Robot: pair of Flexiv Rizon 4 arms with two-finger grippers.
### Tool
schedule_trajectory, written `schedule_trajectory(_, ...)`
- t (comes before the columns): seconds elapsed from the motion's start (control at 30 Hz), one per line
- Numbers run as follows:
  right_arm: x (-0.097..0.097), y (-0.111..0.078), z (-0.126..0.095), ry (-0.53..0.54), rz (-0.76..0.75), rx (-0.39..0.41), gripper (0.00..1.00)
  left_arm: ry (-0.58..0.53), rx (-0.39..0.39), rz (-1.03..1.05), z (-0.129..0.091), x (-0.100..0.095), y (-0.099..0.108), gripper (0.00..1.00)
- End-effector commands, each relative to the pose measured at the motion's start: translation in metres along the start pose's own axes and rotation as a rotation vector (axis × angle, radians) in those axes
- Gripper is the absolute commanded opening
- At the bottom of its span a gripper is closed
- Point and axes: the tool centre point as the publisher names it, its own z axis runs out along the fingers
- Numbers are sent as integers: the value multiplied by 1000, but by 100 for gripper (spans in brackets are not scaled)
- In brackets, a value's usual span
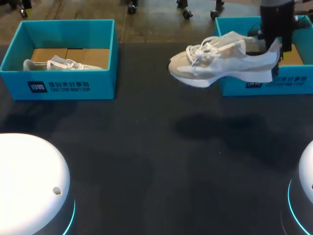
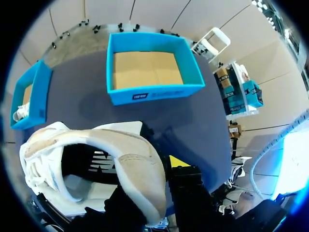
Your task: Take the shoe out of the shoebox, open the shoe tongue, remove and reinsert the insole, then place the shoe into the shoebox
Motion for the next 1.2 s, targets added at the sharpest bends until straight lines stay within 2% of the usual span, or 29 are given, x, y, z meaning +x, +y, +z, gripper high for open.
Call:
schedule_trajectory(0.03, 9, -30, -11, -13, 4, -43, 0, 2, -2, 1, 0, 1, -1, 100)
schedule_trajectory(0.27, 21, -64, -12, -23, -3, -45, 0, 2, -2, 1, 0, 1, -1, 100)
schedule_trajectory(0.47, 32, -87, -5, 5, 5, -14, 0, 2, -2, 1, 0, 1, -1, 100)
schedule_trajectory(0.53, 36, -94, -2, 0, 7, 21, 0, 2, -2, 1, 0, 1, -1, 100)
schedule_trajectory(1.2, 36, -95, -1, 0, 8, 29, 0, 2, -2, 1, 0, 1, -1, 100)
